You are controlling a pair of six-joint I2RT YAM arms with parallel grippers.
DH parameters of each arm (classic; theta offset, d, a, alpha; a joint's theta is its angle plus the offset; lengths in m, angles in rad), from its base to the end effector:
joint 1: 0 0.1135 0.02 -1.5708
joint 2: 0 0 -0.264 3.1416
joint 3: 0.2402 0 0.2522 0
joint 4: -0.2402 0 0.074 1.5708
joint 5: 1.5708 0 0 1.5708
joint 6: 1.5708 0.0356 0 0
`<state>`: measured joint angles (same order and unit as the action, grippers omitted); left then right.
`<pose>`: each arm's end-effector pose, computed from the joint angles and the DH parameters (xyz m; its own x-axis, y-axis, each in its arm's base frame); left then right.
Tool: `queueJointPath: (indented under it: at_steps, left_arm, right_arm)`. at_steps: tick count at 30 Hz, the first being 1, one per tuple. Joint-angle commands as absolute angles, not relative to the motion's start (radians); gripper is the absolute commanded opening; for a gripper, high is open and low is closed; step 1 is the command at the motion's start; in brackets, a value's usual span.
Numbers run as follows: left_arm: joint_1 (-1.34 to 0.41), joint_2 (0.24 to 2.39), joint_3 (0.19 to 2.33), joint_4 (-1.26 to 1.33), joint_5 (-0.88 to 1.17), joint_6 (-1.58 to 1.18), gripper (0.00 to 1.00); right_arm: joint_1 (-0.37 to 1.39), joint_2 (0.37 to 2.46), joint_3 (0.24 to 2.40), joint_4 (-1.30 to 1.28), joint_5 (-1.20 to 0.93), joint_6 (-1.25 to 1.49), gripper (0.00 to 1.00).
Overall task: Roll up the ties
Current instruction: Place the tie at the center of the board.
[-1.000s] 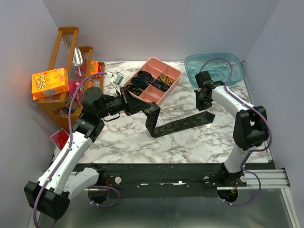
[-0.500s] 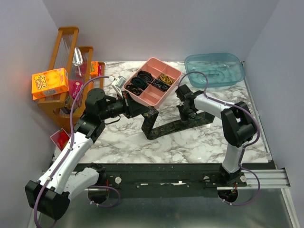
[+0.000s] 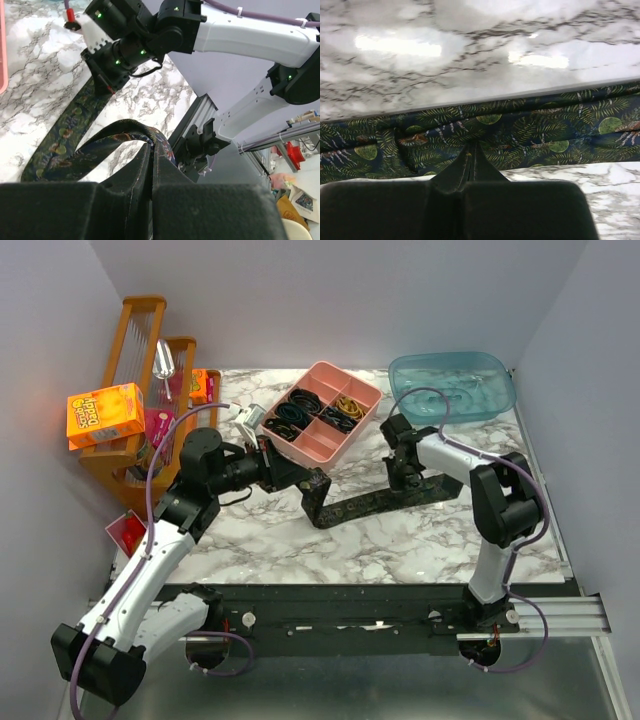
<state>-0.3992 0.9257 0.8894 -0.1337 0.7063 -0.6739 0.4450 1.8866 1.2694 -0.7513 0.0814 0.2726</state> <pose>0.1825 -0.1021 0.3584 -0.6741 -0.2309 -0.7016 0.5943 0.3945 -0.7008 0.3248 0.1517 0.1644 -0.9631 -0.1620 -0.2150 -0.1609 0.9867 -0.0226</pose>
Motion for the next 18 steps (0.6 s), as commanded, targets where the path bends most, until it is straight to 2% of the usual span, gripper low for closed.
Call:
queueJointPath:
  at_steps: [1,7,18]
  left_arm:
    - [-0.394,0.904,0.89,-0.195,0.678,-0.632,0.07]
    - [-0.394,0.907,0.845,-0.204,0.663,-0.626,0.08]
    - [-0.384,0.916,0.838,-0.275,0.635,-0.606,0.08]
  right_arm:
    - [0.365,1.898,1.212,-0.788,0.144,0.264,0.01]
    - [0.287,1.858,1.201,-0.804,0.209,0.265,0.01]
    - [0.248,1.864,1.223,-0.867,0.391,0.293,0.01]
